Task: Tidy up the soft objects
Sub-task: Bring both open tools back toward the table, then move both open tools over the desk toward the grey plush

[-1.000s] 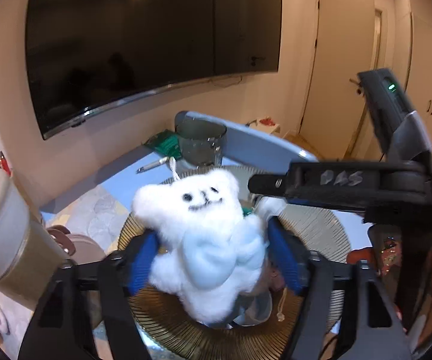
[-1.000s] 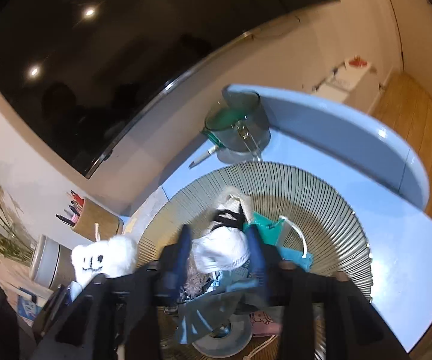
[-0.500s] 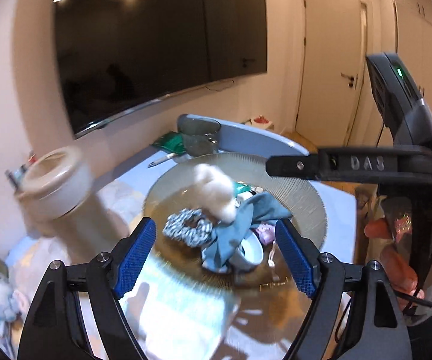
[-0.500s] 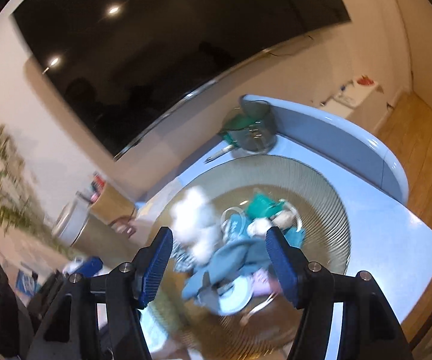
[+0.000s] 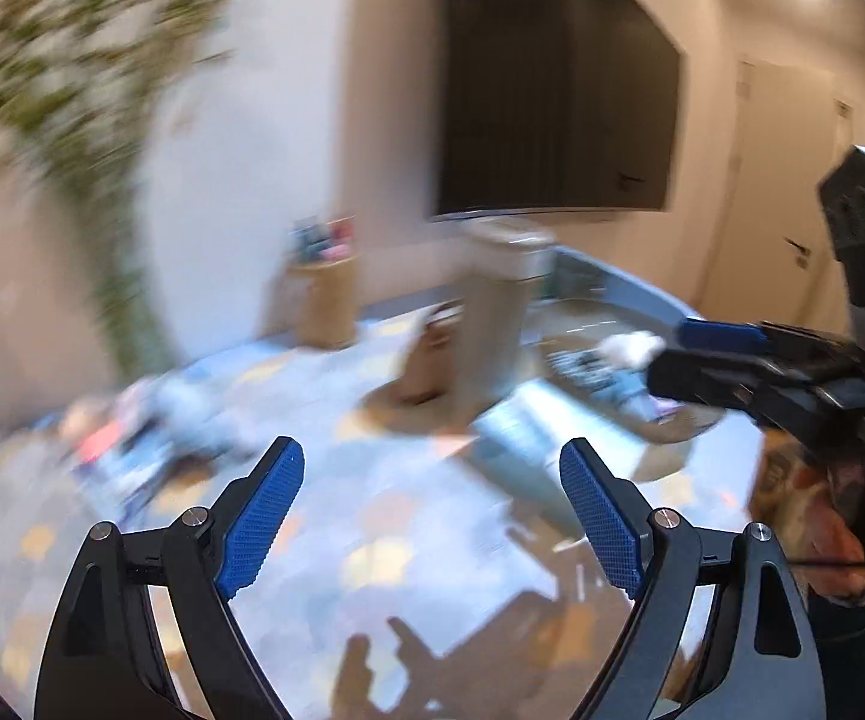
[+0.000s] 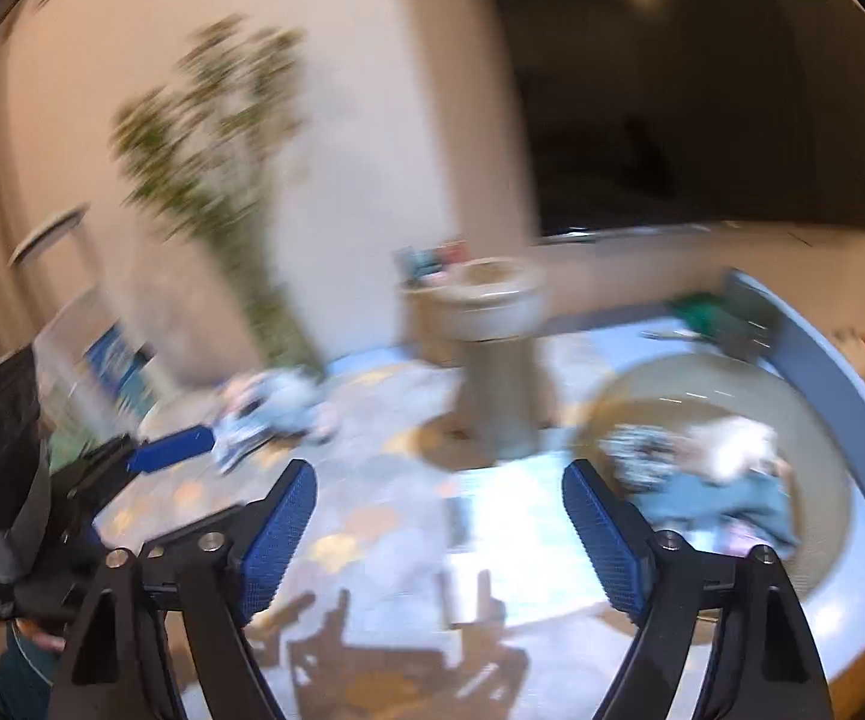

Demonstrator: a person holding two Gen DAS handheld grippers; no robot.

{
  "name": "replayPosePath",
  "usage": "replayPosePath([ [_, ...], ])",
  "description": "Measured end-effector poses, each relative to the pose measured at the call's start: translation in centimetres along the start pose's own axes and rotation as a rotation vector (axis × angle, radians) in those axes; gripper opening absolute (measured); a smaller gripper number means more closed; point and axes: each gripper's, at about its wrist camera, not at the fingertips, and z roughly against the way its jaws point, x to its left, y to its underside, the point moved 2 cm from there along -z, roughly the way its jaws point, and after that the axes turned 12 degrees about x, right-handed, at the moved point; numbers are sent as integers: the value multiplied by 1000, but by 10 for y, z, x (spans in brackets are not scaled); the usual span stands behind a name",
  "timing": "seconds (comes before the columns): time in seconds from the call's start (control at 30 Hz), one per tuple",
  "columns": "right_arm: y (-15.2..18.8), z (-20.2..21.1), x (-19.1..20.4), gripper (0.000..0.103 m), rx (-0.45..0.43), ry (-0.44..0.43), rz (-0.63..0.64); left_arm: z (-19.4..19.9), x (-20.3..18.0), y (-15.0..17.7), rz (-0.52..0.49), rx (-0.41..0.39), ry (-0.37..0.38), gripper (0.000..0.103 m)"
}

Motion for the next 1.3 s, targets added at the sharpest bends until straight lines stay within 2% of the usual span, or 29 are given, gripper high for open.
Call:
replayPosePath([
  [0.03, 0, -7, 13, 97, 12, -11, 22, 3, 17, 9, 41, 11, -29, 88],
  [0.07, 1, -18, 31, 99, 26, -31, 43, 4, 36, 21, 94, 28, -71, 88],
  [0.17, 7, -51, 66, 99, 67, -94, 79, -6, 87, 55, 239, 85, -219, 88],
  [0.27, 16, -102, 92, 100, 125, -95, 80, -16, 131, 90, 338, 131, -316, 88],
  [0.3, 20, -121, 99, 99, 136, -79, 81, -20, 145, 102, 377, 143, -337, 88],
  [0.4, 38, -159, 114, 100, 87, 51, 114, -23, 171, 129, 451, 161, -353, 88],
  [0.47, 46, -178, 117, 99, 106, 80, 111, -29, 186, 145, 490, 172, -375, 88],
  [0.5, 48, -183, 117, 99, 109, 74, 110, -32, 191, 149, 521, 201, -368, 88],
  [0.53, 51, -190, 118, 99, 121, 86, 112, -37, 198, 151, 553, 215, -330, 88],
  [0.57, 50, -195, 119, 99, 142, 116, 115, -36, 199, 150, 561, 203, -324, 88],
  [0.67, 50, -197, 118, 100, 146, 134, 112, -37, 196, 150, 551, 210, -332, 88],
  [0.9, 54, -216, 114, 100, 249, 195, 106, -37, 194, 152, 542, 215, -319, 88],
  [1.13, 57, -223, 116, 100, 276, 239, 122, -36, 194, 152, 546, 214, -314, 90],
  [1.23, 58, -230, 115, 100, 316, 249, 122, -36, 194, 153, 547, 212, -303, 92],
  [1.3, 57, -232, 112, 103, 330, 247, 107, -35, 195, 154, 551, 208, -295, 92],
])
